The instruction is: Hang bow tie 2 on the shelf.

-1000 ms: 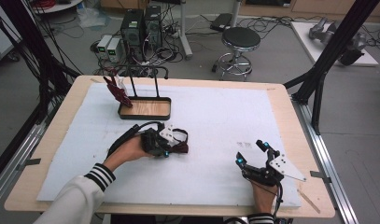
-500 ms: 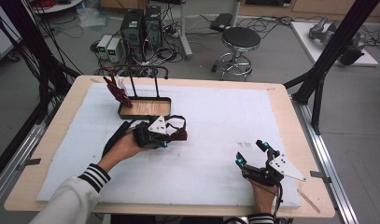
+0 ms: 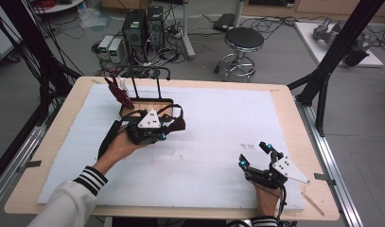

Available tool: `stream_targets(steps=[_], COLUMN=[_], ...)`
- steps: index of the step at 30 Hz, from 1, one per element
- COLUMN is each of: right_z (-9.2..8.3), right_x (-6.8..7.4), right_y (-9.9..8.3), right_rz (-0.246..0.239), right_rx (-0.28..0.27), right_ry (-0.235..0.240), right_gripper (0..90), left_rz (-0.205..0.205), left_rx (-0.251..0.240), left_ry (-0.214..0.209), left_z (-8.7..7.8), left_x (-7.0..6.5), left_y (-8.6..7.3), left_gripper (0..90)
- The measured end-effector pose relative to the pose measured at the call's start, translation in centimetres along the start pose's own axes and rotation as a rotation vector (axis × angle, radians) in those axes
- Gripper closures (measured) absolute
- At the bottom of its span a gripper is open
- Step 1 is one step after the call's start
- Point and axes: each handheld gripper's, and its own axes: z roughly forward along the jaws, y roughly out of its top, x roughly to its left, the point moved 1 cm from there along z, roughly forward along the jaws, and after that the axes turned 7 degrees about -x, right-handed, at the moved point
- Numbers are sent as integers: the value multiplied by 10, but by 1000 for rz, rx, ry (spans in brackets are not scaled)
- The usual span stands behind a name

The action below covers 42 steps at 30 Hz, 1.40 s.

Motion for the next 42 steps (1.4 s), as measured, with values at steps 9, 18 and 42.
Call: stream_targets(steps=[9,18,42], right_z=[0,0,1], right_x=[0,0,-1], right_y=[0,0,0], right_rz=[-3,-5,-8], right_rx=[0,2,-3], right_ry=[1,2,2], right_gripper=[103,102,103], left_rz=[-3,-56,-161], left_rx=[-69,-158,-325], left_ry=[65,154,369], left_z=[-22,-45,-57], left_x=[5,19,52], left_y=[4,3,3], left_gripper=[757,757,757])
